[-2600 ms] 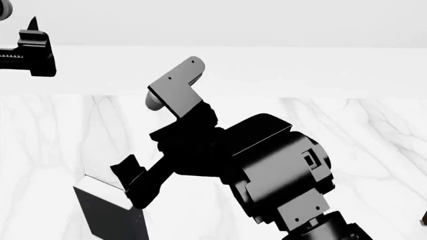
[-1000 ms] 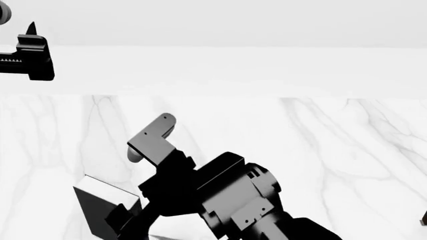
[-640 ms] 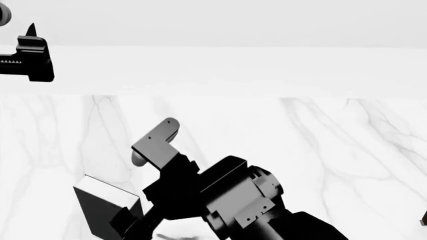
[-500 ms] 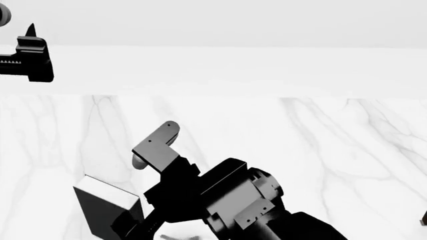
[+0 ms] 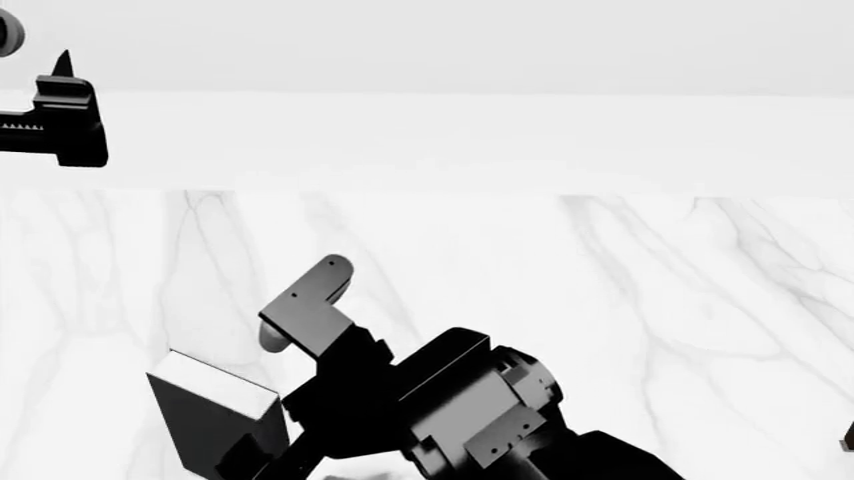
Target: Pick up the book on the left and place it on top of the shelf.
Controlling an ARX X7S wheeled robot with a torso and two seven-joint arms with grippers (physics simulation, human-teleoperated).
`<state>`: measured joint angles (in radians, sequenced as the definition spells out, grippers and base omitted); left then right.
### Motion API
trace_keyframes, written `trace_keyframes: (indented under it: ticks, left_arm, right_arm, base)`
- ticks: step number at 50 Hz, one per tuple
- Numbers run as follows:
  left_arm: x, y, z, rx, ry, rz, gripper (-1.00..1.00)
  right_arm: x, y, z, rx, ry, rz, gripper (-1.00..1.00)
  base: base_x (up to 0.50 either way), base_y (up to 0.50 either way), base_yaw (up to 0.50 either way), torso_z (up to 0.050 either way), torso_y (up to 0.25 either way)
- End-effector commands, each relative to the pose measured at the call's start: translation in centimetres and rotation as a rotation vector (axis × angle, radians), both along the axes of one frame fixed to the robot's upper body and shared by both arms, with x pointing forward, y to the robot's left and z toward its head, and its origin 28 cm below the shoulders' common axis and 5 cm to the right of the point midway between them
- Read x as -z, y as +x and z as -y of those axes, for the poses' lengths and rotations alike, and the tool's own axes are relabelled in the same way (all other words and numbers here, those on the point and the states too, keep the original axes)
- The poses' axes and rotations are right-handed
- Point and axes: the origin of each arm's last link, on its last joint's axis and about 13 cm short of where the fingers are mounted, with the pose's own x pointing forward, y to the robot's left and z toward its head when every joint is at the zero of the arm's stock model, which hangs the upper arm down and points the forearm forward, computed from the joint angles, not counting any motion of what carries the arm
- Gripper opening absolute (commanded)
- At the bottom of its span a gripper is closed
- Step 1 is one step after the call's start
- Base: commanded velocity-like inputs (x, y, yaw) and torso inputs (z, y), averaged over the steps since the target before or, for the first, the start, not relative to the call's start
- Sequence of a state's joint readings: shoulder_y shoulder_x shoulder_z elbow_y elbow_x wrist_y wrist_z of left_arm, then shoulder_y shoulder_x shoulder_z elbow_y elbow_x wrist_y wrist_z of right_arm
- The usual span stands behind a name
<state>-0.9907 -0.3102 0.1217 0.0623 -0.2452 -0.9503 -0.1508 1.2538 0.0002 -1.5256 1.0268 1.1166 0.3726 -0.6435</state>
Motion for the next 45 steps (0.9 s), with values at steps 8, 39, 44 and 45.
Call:
trace_keyframes:
  ticks: [8, 39, 44, 45]
  left_arm:
    - [0.03, 0.01, -0.01, 0.001, 0.008, -0.002, 1.0]
    - [0.34, 0.03, -0.05, 0.0, 0.009, -0.009, 1.0]
    - [0.45, 0.07, -0.03, 0.0, 0.01, -0.011, 1.0]
    - [0.45, 0.07, -0.04, 0.0, 0.01, -0.011, 1.0]
  right_arm:
    - [0.33, -0.24, -0.31, -0.012, 0.019, -0.007, 1.0]
    - [0.43, -0.12, -0.2, 0.023, 0.037, 0.016, -1.0]
    - [0.46, -0.1, -0.15, 0.025, 0.039, 0.017, -1.0]
    - [0.47, -0.1, -0.15, 0.026, 0.039, 0.018, -1.0]
  base:
    - [0.0, 0.0, 0.0, 0.0, 0.0]
    - [0.0, 0.0, 0.0, 0.0, 0.0]
    - [0.0, 0.0, 0.0, 0.0, 0.0]
    - [0.0, 0.0, 0.0, 0.0, 0.0]
